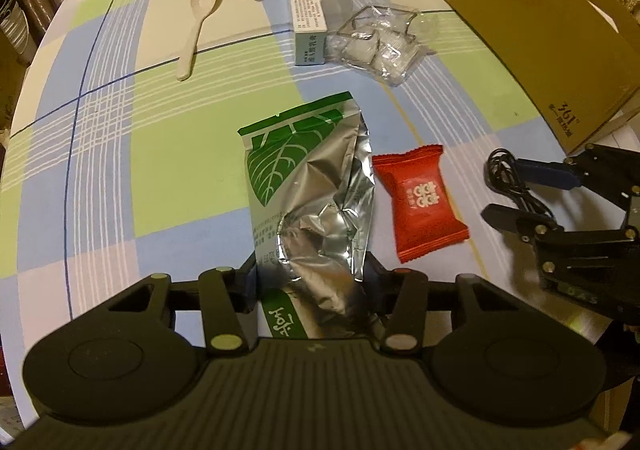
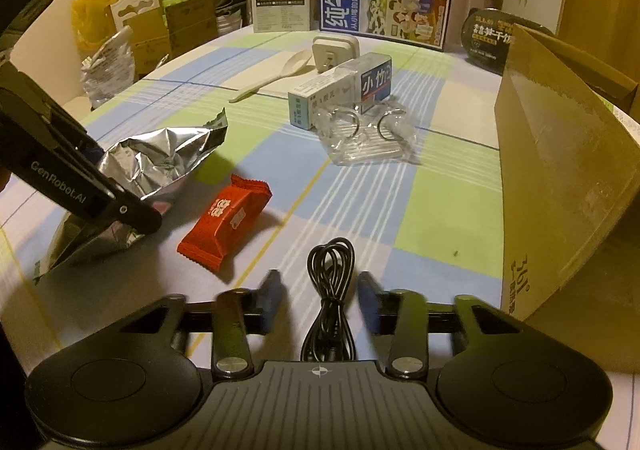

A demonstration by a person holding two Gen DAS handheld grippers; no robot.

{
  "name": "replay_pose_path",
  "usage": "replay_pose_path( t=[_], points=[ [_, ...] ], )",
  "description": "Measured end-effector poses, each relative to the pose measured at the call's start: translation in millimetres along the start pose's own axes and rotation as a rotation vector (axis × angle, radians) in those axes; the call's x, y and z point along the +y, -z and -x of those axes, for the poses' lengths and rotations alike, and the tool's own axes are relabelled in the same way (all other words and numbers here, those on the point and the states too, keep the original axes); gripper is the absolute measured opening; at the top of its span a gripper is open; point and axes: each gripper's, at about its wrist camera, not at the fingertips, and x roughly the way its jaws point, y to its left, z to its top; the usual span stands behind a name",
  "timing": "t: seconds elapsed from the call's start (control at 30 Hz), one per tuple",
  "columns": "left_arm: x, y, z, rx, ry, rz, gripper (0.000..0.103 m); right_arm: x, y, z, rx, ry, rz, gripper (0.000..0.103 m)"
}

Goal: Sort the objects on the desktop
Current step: 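Lift the foil bag and cable and carry both toward the cardboard box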

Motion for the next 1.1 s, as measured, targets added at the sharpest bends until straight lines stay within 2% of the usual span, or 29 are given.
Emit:
replay_pose_path(
  t=[0.07,0.1,0.33,0.53,1.1],
  points=[
    [-1.2,1.5,1.0,0.0,0.005,0.001,0.044,-1.1,-0.8,0.3,0.001,0.009,-0.007,0.011],
    [-1.5,2.3,1.2,0.001,0.007,0.003,0.044,-2.5,-1.1,0.3,0.001,0.008,-0.019,0.011],
    [-2.9,5.7,7.3,-0.007,0.003,0.017,0.043,-7.2,-3.8,13.2,-0.05,0.027,-0.056,0.01],
    [-8.1,7.5,22.2,-0.031,0.007,0.014,0.043,-10.1,-6.5,26.7,-0.056,0.031,-0.086,0.01],
    [-30.7,13.0,60.7,-0.076,-0.003,-0.027,0.043,-14.4,-23.1,87.8,-0.134,0.066,-0.156,0.01]
  ],
)
